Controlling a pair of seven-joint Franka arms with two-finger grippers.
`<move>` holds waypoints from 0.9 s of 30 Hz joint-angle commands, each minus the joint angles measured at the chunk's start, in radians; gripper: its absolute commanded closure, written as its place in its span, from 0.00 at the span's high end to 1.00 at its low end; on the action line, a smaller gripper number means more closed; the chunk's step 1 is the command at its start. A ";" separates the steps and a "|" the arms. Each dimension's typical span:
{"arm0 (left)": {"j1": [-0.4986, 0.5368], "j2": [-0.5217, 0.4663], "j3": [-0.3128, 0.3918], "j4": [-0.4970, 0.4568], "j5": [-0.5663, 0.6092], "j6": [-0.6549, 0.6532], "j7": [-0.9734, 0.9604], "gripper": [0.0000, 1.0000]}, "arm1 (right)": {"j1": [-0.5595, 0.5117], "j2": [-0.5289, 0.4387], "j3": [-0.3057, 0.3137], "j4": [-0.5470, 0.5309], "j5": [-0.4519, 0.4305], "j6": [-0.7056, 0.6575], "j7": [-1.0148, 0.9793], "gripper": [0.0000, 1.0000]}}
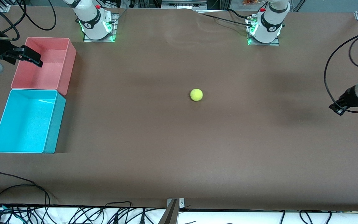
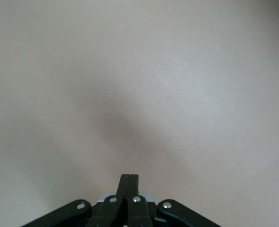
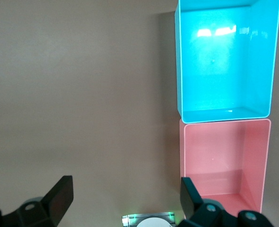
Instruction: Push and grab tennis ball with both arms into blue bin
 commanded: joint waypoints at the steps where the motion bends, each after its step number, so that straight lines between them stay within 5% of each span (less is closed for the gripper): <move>1: -0.007 0.008 -0.015 0.118 -0.028 -0.112 0.195 0.00 | 0.002 -0.004 -0.003 0.017 -0.002 -0.019 -0.011 1.00; 9: -0.016 0.011 -0.051 0.248 -0.044 -0.255 0.425 0.01 | 0.002 -0.006 -0.003 0.017 -0.002 -0.020 -0.013 1.00; 13: -0.016 0.011 -0.071 0.276 -0.038 -0.290 0.465 0.24 | 0.002 -0.006 -0.005 0.017 -0.002 -0.029 -0.013 1.00; 14: -0.016 0.011 -0.075 0.280 -0.036 -0.293 0.465 0.34 | 0.002 -0.006 -0.005 0.017 -0.002 -0.031 -0.011 1.00; 17: -0.018 0.010 -0.091 0.282 -0.034 -0.296 0.465 1.00 | 0.002 -0.006 -0.003 0.017 -0.002 -0.032 -0.008 1.00; 27: -0.021 0.009 -0.103 0.346 -0.044 -0.332 0.499 1.00 | 0.003 -0.006 0.000 0.017 -0.002 -0.032 0.000 1.00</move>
